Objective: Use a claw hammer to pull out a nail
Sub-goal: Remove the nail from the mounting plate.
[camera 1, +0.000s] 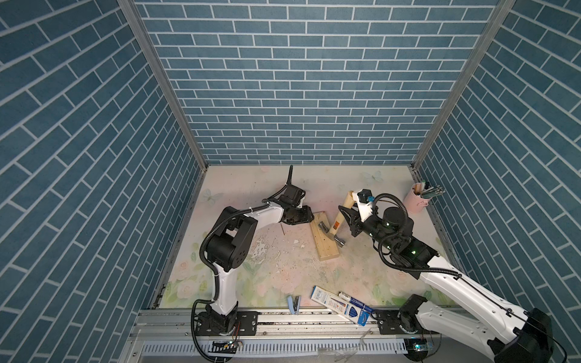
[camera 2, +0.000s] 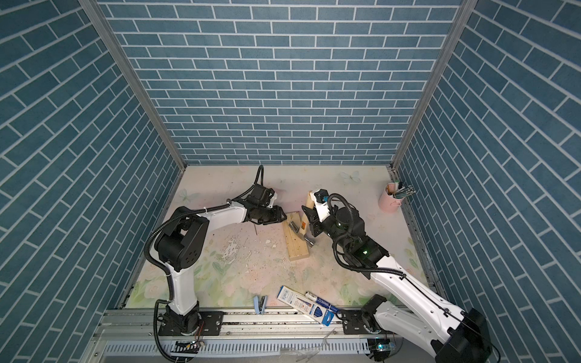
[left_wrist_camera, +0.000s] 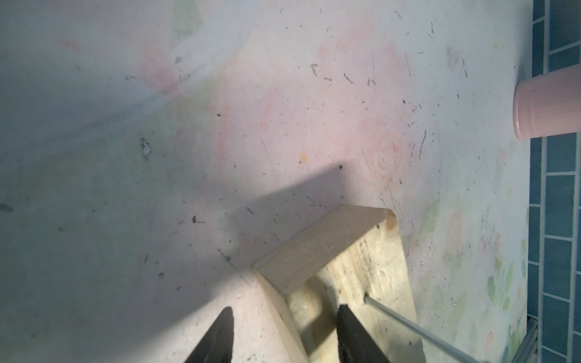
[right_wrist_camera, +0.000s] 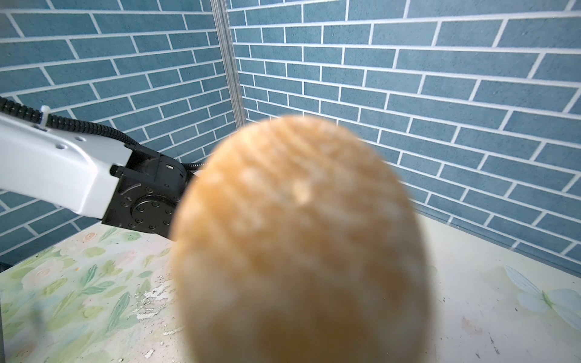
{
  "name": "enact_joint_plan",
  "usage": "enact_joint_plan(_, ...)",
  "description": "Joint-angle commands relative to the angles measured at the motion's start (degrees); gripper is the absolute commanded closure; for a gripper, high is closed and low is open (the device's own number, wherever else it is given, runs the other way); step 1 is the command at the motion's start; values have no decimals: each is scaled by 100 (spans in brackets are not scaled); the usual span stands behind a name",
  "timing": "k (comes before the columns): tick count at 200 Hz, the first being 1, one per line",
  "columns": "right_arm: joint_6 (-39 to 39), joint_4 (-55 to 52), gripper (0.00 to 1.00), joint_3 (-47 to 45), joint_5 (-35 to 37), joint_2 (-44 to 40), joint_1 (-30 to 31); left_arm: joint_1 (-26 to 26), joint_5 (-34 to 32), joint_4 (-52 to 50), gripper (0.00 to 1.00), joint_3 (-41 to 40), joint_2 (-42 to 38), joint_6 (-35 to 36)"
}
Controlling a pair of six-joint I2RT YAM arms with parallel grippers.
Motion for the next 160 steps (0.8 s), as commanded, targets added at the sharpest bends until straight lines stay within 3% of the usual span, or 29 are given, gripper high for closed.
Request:
enact_joint_plan(1,336,-454,100,-227,-126,23,12,5,-373,-873,47,-332,261,-3)
enact_joint_plan(160,446,-231,100,-801,-317,-345,14,10,-399,-894,48,-455,230,-29)
